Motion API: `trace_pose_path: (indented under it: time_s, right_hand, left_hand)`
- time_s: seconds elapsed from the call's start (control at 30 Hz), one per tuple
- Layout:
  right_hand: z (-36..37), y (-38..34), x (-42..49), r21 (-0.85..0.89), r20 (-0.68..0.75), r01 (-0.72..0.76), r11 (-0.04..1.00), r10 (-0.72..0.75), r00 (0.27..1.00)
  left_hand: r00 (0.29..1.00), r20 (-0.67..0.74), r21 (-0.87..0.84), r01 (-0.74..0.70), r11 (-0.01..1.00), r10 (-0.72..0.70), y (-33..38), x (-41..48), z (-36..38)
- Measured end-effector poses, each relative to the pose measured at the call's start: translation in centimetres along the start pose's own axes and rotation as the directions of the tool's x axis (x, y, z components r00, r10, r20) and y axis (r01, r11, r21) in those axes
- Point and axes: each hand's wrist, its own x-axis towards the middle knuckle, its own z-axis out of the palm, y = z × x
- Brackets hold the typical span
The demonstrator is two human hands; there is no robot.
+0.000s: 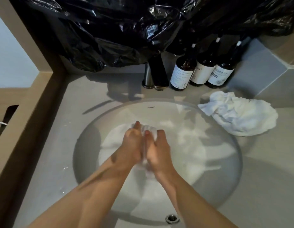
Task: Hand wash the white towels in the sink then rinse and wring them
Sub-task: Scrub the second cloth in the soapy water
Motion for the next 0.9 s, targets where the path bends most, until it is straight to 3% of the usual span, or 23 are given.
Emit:
trace_pose_path:
  time_s: [0.07,0.2,0.3,0.4,0.5,0.57,0.67,0.73,0.8,0.9]
  right_hand:
    - [0.3,0.0,0.3,-0.071,0.038,0.007,0.997,-0.004,0.999]
    - [-0.4,1.7,3.2,-0.043,-0.081,-0.11,0.993,0.106,0.991]
    - [-0.8,3.1,4.1,0.121,-0.16,-0.21,0.97,0.228,0.96]
    - [-1.7,3.3,4.3,0.384,0.052,-0.378,0.842,0.389,0.92]
    - [-2.4,3.3,4.0,0.359,0.254,-0.518,0.776,0.453,0.855]
    - [-2.2,2.6,3.7,0.258,0.201,-0.502,0.825,0.462,0.864]
    - [-1.5,1.6,3.7,0.241,0.121,-0.419,0.875,0.401,0.908]
    - [-1.4,0.6,3.5,0.262,0.12,-0.369,0.891,0.35,0.929]
    - [-1.4,-0.2,3.4,0.295,0.122,-0.335,0.895,0.313,0.942]
    - [-1.6,-0.8,3.8,0.33,0.01,-0.293,0.898,0.307,0.952]
  left_hand:
    - [0.998,0.037,0.052,-0.042,0.998,0.04,0.3,0.5,-0.5]
    - [0.986,0.162,-0.009,-0.034,0.999,0.035,-0.9,0.2,0.3]
    - [0.942,0.334,-0.055,-0.025,0.998,0.042,-0.9,0.8,-0.9]
    - [0.906,0.407,-0.061,-0.099,0.993,0.116,-0.9,2.2,-2.1]
    - [0.893,0.41,-0.011,-0.198,0.98,0.185,-1.4,2.7,-2.4]
    - [0.921,0.334,0.016,-0.217,0.976,0.199,-1.9,2.6,-2.0]
    - [0.96,0.058,0.247,-0.278,0.928,0.272,-1.9,3.1,-1.2]
    - [0.95,0.027,0.2,-0.31,0.929,0.311,-1.6,2.8,-1.0]
    - [0.95,0.068,0.142,-0.31,0.94,0.303,-1.1,2.5,-1.2]
    - [0.882,0.391,-0.046,-0.268,0.962,0.264,-0.4,1.1,-1.9]
